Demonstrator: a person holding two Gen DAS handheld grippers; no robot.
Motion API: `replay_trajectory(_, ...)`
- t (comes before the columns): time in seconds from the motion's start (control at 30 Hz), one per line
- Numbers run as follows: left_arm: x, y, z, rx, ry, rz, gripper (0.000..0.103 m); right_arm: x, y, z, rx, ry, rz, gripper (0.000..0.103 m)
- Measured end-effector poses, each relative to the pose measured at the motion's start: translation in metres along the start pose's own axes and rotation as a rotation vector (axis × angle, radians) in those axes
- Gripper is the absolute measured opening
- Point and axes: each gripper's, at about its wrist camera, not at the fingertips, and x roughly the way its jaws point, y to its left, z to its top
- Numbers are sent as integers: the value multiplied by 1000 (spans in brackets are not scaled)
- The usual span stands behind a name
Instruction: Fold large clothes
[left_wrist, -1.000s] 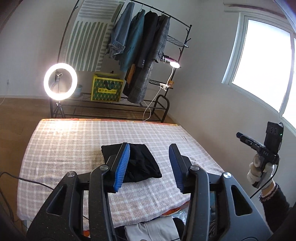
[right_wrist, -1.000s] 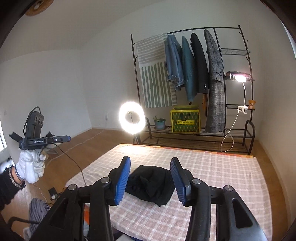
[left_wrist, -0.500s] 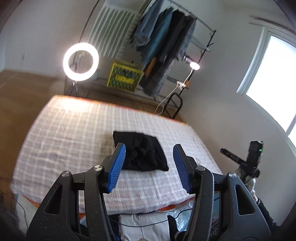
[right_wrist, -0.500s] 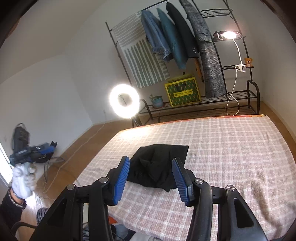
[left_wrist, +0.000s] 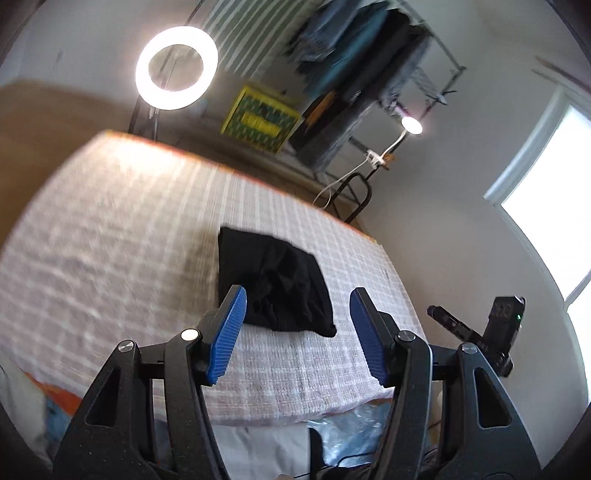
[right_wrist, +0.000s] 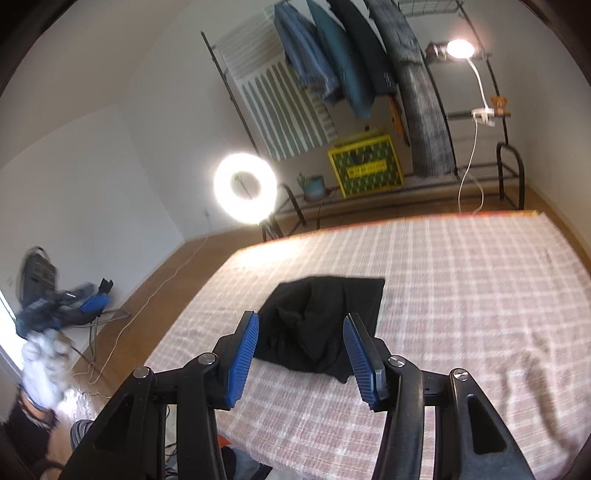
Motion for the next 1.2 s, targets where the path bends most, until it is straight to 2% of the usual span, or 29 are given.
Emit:
replay_trajectory(0.13, 74, 47, -11, -142, 97, 18, 60, 33, -9, -11, 95, 65, -33, 53)
replay_trajectory(0.33, 139, 84, -19, -205, 194, 80, 60, 91, -64, -38, 373, 167, -76, 57)
replay_trajectory(0.43, 164, 104, -21, -268, 229, 90, 60, 120, -94, -57, 531, 217, -40, 57)
replay_trajectory(0.63, 203, 113, -27, -330, 298, 63, 60, 153, -110, -71, 575, 279, -11, 57)
replay_trajectory(0.7, 213, 112, -30, -342, 322, 41, 55, 160, -108, -68, 561, 290, 7, 56)
replay_trajectory(0.77, 219, 105, -30, -300, 338, 52, 39, 168, -104, -66, 536, 314, 21, 49)
replay_trajectory(0.8, 219, 102, -30, -275, 337, 71, 36, 171, -101, -65, 522, 328, 25, 47)
replay_trajectory(0.87, 216, 95, -29, -222, 326, 100, 21, 176, -94, -63, 478, 354, 38, 22)
replay_trajectory(0.93, 211, 92, -27, -204, 319, 95, 17, 176, -87, -59, 432, 356, 42, 5)
replay_trajectory(1.0, 196, 87, -25, -209, 294, 63, 15, 166, -86, -51, 432, 336, 60, 4)
replay_trajectory(1.07, 185, 79, -24, -154, 270, 53, 9, 152, -90, -39, 421, 282, 83, 4)
replay_trajectory(1.13, 188, 81, -32, -61, 287, 150, 6, 144, -98, -39, 408, 263, 57, 4)
replay_trajectory(1.2, 197, 94, -43, -93, 319, 167, 5, 149, -109, -50, 409, 303, -11, 4)
